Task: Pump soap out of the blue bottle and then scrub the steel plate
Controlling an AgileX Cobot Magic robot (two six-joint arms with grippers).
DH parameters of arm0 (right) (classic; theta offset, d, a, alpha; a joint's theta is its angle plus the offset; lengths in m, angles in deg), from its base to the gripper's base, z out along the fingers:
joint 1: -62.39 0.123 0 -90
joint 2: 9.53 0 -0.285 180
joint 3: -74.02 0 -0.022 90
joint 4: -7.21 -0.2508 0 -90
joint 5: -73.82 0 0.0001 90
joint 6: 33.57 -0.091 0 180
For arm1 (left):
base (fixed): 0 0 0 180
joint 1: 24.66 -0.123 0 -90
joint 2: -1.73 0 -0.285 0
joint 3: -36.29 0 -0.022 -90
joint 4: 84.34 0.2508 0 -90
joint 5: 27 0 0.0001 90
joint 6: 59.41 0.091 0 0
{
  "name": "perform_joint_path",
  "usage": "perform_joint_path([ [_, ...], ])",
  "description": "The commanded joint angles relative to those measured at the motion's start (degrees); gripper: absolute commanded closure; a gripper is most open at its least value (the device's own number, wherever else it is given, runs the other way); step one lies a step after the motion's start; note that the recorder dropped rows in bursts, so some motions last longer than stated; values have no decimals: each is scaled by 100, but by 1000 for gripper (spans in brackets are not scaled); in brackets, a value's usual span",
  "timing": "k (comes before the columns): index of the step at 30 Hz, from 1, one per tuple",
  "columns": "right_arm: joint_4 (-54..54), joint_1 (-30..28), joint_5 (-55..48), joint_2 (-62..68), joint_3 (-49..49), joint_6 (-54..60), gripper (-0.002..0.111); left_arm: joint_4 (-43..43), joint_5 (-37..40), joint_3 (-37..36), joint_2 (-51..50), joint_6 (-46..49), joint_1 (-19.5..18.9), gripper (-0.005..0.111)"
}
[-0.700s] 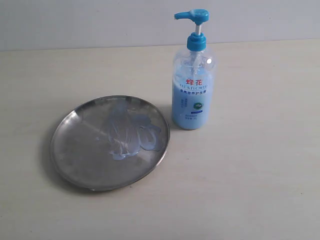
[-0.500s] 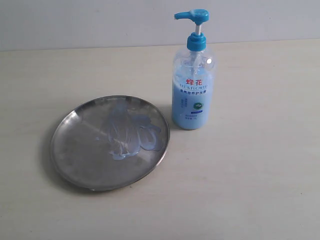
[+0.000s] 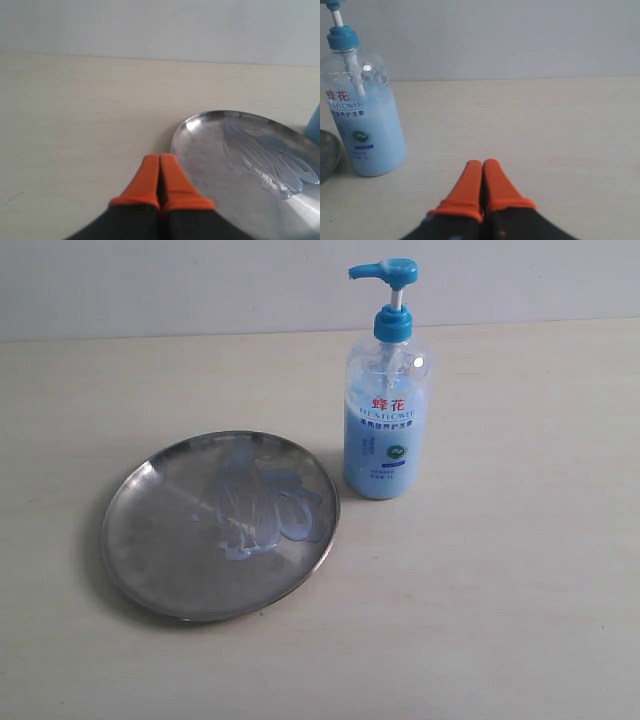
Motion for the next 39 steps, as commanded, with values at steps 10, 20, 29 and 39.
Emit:
perform_joint_path([
  [10,32,-19,-221,-37,218,-16,108,-10,-28,-15,28,-13,-15,107],
  [20,32,-19,-405,535,1582,-16,108,-10,-28,-15,28,-13,-15,107],
  [29,32,-19,-388,1838,2551,-16,108,-10,-28,-15,28,-13,-15,107],
  [39,32,-19,-388,3171,3464,-16,108,-10,-28,-15,28,-13,-15,107],
])
